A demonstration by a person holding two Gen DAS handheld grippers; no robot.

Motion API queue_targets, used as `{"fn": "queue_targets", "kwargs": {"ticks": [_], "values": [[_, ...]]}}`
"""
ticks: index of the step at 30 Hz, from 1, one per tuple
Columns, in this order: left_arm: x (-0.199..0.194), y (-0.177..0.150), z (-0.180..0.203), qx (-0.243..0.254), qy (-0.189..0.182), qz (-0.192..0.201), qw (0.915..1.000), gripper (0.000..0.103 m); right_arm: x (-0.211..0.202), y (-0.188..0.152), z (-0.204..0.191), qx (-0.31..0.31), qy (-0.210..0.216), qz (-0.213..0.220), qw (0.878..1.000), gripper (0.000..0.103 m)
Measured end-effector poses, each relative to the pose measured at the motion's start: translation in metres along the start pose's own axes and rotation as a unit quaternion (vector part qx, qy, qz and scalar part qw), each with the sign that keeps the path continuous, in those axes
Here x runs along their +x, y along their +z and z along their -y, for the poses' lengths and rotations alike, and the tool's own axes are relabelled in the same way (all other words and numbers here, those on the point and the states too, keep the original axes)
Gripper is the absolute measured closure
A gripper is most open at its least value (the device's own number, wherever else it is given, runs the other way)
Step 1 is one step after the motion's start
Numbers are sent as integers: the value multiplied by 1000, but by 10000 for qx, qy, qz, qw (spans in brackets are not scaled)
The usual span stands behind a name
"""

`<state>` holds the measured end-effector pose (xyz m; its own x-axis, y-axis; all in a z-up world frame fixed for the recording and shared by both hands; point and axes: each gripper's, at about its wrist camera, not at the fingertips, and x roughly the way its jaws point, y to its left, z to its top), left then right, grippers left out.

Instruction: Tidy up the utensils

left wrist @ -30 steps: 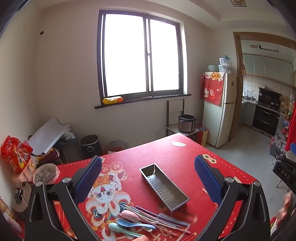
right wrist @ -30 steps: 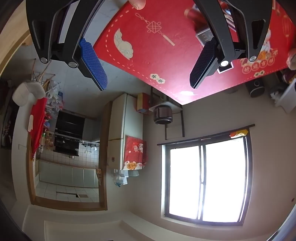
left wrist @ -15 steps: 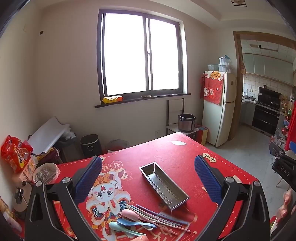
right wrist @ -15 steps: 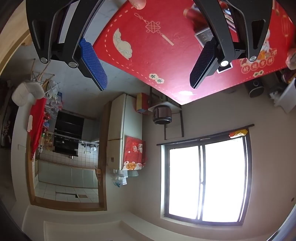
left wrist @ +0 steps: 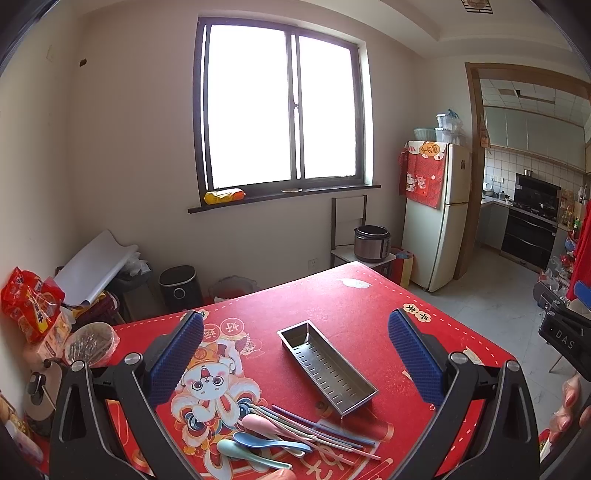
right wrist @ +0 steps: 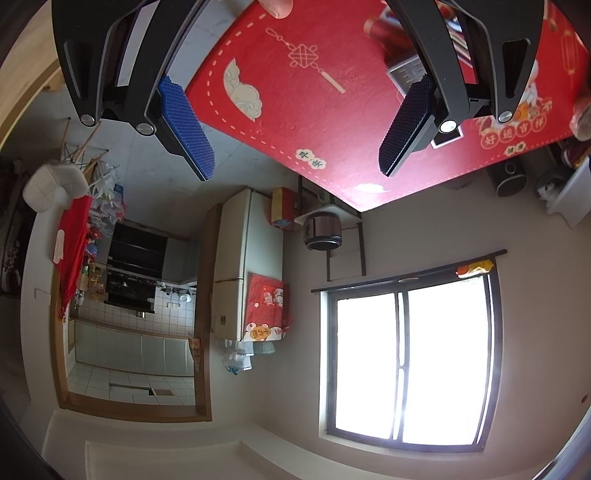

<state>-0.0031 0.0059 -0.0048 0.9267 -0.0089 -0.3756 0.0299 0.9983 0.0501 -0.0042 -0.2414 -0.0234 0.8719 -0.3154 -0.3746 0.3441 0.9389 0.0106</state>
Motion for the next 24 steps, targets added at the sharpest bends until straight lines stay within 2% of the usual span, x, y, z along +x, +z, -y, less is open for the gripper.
{"fn": "queue_targets", "kwargs": {"ticks": [24], "values": [[-4, -2, -4, -41, -7, -42, 10000, 5, -5, 1, -6, -40, 52, -54, 10000, 15]]}}
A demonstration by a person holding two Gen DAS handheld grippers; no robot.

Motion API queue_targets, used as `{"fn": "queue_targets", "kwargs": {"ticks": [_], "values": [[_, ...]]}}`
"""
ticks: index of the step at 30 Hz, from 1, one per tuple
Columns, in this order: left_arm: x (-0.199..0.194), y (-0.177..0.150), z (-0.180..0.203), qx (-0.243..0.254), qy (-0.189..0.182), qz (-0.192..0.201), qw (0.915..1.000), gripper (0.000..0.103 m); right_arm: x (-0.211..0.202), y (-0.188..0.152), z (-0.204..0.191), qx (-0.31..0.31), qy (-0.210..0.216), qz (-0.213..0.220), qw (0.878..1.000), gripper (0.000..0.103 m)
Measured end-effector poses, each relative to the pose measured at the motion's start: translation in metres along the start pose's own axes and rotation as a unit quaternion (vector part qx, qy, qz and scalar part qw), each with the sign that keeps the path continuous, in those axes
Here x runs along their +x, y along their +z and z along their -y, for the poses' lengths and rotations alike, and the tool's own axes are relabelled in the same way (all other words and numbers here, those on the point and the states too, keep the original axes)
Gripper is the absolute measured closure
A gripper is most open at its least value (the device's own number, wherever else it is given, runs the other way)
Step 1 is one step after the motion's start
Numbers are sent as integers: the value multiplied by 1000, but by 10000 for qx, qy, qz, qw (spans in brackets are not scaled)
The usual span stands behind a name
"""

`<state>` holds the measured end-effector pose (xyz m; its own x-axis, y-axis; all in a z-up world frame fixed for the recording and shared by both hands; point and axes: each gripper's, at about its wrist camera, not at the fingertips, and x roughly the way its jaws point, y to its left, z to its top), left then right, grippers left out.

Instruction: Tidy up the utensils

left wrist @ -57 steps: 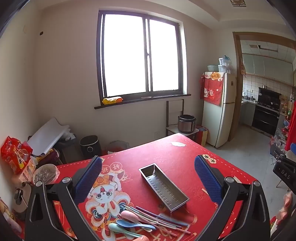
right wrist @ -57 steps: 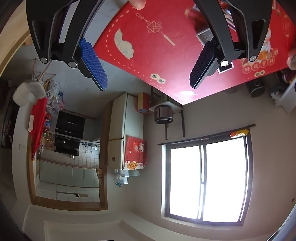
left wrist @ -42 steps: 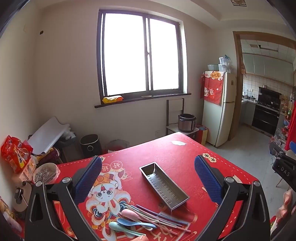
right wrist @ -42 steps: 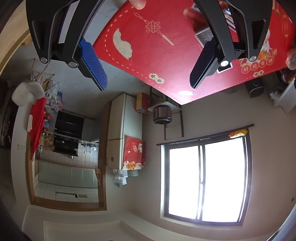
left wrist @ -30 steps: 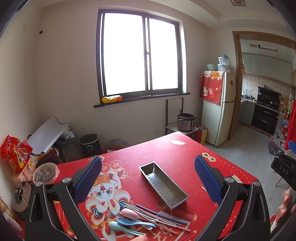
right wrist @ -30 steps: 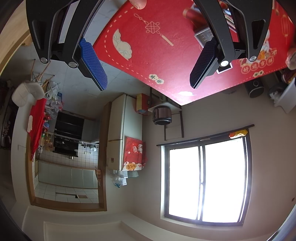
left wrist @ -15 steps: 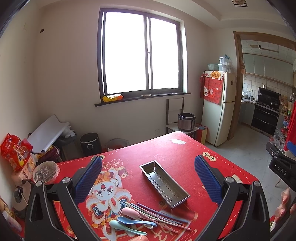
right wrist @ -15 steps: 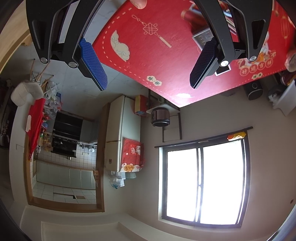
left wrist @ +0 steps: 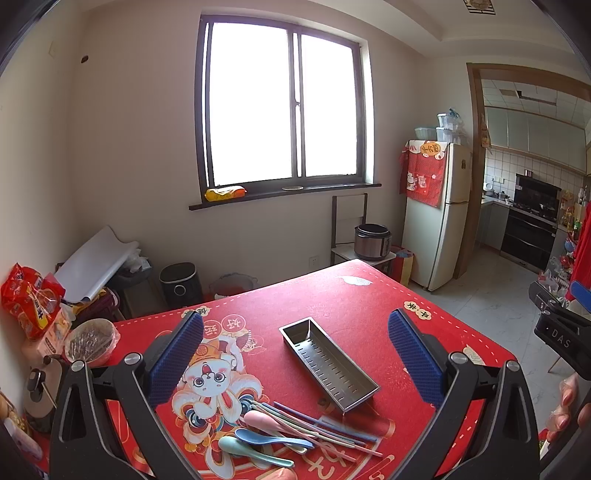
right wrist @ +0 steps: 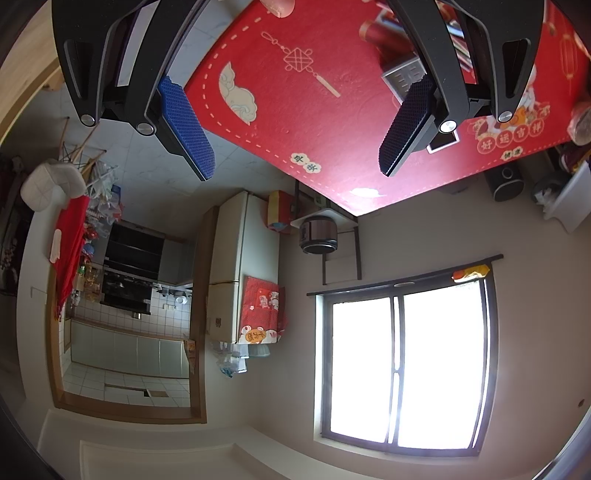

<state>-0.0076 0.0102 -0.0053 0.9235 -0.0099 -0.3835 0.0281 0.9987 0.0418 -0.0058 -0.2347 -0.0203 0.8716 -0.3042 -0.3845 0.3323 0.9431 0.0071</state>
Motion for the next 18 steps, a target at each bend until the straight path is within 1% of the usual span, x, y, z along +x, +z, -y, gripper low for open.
{"fn": "queue_targets", "kwargs": {"ticks": [18], "values": [[-2, -2, -2, -39, -38, -43, 10000, 5, -2, -1, 4, -9, 2, -75, 10000, 15]]}}
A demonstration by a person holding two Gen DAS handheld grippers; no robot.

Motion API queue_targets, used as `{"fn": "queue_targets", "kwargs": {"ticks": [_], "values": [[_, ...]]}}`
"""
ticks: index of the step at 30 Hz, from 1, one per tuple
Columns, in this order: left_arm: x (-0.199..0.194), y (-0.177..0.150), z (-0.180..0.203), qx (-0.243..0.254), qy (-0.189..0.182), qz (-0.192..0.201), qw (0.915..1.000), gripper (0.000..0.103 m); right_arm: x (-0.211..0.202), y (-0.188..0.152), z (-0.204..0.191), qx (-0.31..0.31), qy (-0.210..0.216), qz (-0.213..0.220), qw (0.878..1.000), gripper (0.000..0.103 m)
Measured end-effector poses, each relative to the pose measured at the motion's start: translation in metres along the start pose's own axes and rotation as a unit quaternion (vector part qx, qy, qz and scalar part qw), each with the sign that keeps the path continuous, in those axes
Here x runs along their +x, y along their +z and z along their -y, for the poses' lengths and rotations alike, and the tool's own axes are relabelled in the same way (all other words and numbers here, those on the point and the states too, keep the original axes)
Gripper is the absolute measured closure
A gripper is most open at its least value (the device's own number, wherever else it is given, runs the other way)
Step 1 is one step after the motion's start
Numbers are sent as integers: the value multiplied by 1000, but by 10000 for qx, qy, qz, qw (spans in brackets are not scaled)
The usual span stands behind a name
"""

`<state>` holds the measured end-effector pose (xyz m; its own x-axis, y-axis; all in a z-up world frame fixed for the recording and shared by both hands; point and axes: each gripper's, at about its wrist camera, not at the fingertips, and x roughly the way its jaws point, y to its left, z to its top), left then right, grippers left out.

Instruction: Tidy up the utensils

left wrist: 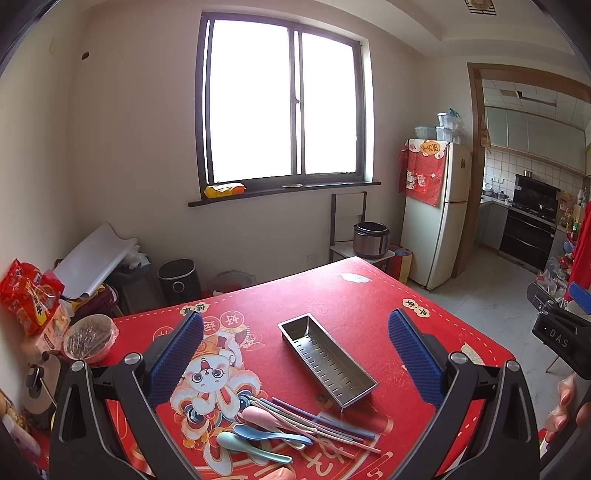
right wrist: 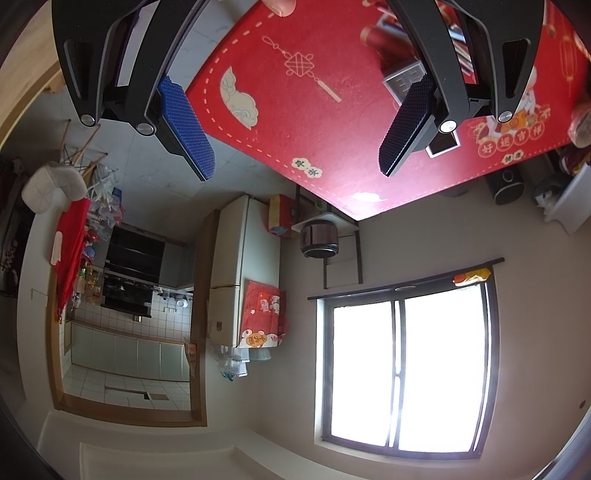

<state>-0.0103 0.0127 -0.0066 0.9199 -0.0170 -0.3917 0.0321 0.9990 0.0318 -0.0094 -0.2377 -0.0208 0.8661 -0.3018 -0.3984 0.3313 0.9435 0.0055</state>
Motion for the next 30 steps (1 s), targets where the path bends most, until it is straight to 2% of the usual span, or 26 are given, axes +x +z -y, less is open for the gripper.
{"fn": "queue_targets", "kwargs": {"ticks": [11, 17, 24, 27, 30], "values": [[1, -4, -6, -64, -2, -7, 10000, 5, -3, 0, 2, -26, 34, -50, 10000, 15], [4, -6, -13, -252, -14, -35, 9997, 5, 6, -2, -4, 4, 276, -194, 9994, 15], [10, -17, -29, -325, 177, -105, 9993, 5, 25, -6, -23, -128, 1103, -361, 9932, 16], [15, -27, -39, -450, 270, -214, 9984, 5, 42, -11, -35, -187, 1712, -448, 9840, 16], [21, -38, -53, -652, 500, -423, 9957, 5, 59, -20, -55, -461, 2118, -553, 9746, 16]]}}
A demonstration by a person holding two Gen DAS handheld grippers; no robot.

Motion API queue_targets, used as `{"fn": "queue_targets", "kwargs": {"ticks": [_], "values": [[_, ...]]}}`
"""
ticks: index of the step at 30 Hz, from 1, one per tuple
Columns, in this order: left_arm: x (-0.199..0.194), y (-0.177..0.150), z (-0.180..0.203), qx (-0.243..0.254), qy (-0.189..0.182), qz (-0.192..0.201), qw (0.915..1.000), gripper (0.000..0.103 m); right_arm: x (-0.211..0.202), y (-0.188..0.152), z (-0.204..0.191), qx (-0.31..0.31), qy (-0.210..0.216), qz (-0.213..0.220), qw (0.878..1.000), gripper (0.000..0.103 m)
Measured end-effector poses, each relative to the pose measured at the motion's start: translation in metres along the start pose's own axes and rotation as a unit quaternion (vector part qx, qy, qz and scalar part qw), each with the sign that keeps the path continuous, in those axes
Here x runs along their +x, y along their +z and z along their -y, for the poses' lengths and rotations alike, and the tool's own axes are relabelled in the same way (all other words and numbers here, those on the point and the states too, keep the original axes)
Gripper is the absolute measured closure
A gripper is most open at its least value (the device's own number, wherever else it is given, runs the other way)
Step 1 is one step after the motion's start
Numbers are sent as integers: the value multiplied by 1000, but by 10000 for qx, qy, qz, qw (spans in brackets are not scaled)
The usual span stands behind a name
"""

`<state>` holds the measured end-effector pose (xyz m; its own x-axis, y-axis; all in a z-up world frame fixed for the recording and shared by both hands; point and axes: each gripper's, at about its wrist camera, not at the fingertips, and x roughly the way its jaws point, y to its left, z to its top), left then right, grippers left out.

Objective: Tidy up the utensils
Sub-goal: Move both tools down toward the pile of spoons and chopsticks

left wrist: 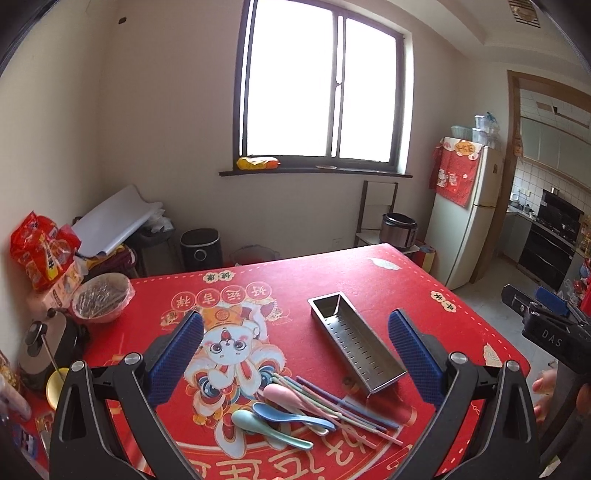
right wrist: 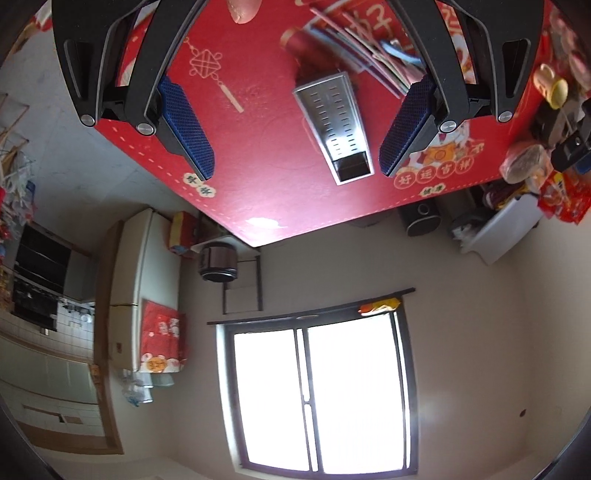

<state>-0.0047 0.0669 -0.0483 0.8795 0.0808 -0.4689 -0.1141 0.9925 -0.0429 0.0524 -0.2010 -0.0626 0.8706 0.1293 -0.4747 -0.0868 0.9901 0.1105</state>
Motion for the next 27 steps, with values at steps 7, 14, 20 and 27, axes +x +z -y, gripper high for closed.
{"fn": "queue_targets", "kwargs": {"ticks": [7, 14, 20, 27], "values": [[20, -32, -43, -626, 520, -508, 9954, 5, 61, -26, -29, -620, 869, -614, 9924, 16], [41, -71, -64, -868, 1494, -857, 9812, 5, 115, -53, -48, -896, 1657, -1155, 9753, 16], [59, -102, -67, -1131, 1799, -1163, 9702, 5, 149, -94, -78, -1900, 2171, -1808, 9403, 15], [76, -131, -64, -1575, 1790, -1552, 9587, 5, 177, -137, -83, -2149, 2812, -2683, 8960, 15]]}}
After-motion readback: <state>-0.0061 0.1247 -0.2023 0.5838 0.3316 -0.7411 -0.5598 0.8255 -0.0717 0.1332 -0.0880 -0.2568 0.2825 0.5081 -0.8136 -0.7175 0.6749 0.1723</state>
